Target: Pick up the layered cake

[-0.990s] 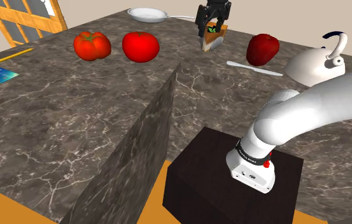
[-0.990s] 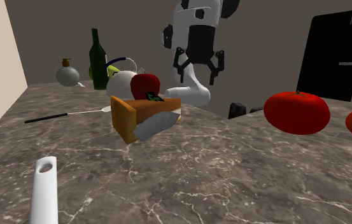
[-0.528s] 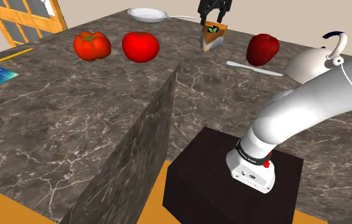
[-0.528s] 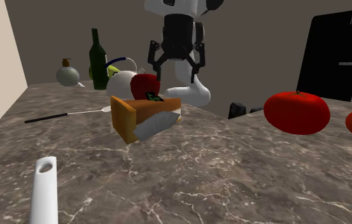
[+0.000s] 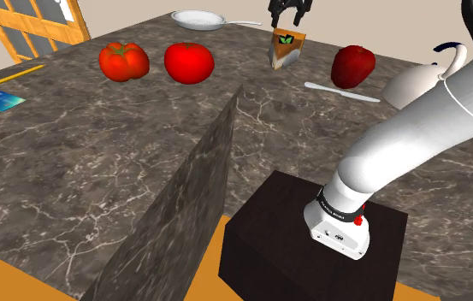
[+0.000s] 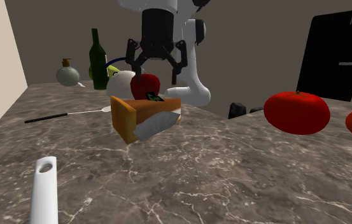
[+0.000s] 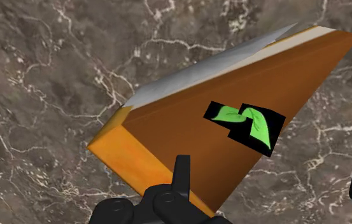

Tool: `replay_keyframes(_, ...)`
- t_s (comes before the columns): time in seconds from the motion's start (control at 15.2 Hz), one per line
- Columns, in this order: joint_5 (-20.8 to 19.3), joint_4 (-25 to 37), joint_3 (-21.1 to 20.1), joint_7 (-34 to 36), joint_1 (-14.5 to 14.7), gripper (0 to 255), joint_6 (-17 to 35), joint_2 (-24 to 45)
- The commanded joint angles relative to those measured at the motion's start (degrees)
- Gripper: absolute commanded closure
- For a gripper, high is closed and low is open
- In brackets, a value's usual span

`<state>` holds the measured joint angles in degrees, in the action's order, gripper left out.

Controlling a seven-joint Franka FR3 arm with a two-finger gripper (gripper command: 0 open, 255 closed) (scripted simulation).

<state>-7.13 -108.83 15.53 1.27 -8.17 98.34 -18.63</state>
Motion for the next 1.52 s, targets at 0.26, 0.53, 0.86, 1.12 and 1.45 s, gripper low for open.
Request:
replay_keyframes(0.26, -0.3, -4.8, 0.3, 0.2, -0.2, 0, 4.4, -0.5)
replay_keyframes(0.53, -0.3, -4.8, 0.3, 0.2, -0.2, 255, 4.4, -0.5)
replay_keyframes(0.86, -0.3, -4.8, 0.3, 0.2, -0.2, 255, 4.4, -0.5)
replay_keyframes(1.12, -0.1, -3.0, 0.2, 0.1, -0.1, 255, 2.9, -0.2)
replay_keyframes(1.45, 0.2, 1.7, 0.1, -0.3, 0.0, 255, -1.0, 0.7)
